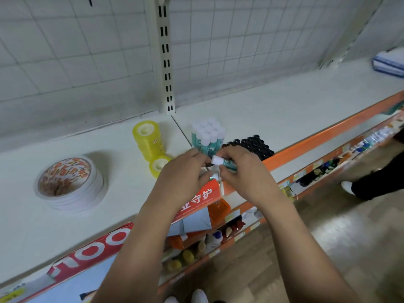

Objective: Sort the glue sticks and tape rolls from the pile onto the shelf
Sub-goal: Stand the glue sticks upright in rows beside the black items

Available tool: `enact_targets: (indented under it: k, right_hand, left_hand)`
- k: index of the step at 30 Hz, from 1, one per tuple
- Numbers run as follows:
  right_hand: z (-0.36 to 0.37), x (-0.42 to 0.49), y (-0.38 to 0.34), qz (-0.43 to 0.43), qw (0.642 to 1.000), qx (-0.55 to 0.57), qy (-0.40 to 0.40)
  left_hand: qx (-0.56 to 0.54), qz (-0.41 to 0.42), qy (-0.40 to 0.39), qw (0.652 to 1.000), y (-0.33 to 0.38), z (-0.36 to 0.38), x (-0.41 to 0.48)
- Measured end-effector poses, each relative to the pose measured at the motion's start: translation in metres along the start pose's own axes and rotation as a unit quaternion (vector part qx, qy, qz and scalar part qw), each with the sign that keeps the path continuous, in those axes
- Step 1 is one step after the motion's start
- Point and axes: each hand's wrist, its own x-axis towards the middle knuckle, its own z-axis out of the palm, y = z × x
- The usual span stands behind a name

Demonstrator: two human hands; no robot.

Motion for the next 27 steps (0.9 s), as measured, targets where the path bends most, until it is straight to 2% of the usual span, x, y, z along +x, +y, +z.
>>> enact_targets:
  k: [6,9,13,19,27]
  right_hand:
    - [-0.004,0.007,0.002,-0.014,1.0,-0.017,0.013]
    - [-0.01,0.012,0.007,-0.03,0.999,-0.025,0.031]
    - [-0.019,0.022,0.014,-0.037,0.998,0.022,0.054]
    - [-0.02,0.036,0.023,-0.022,0.991,0.099,0.086]
    - [-0.009,0.041,0.04,-0.038,0.992,0.088,0.082]
  left_hand:
    - [-0.032,0.01,0.023,0.999,0.002,0.0,0.005]
    - [-0.011,0.006,0.029,1.0,0.003,0.001,0.005]
    - [0.022,-0.001,0.034,0.999,0.011,0.005,0.01]
    - [0.066,-0.044,0.028,0.996,0.021,0.011,0.014]
    - [0.067,-0.089,0.043,0.993,0.034,0.021,0.011]
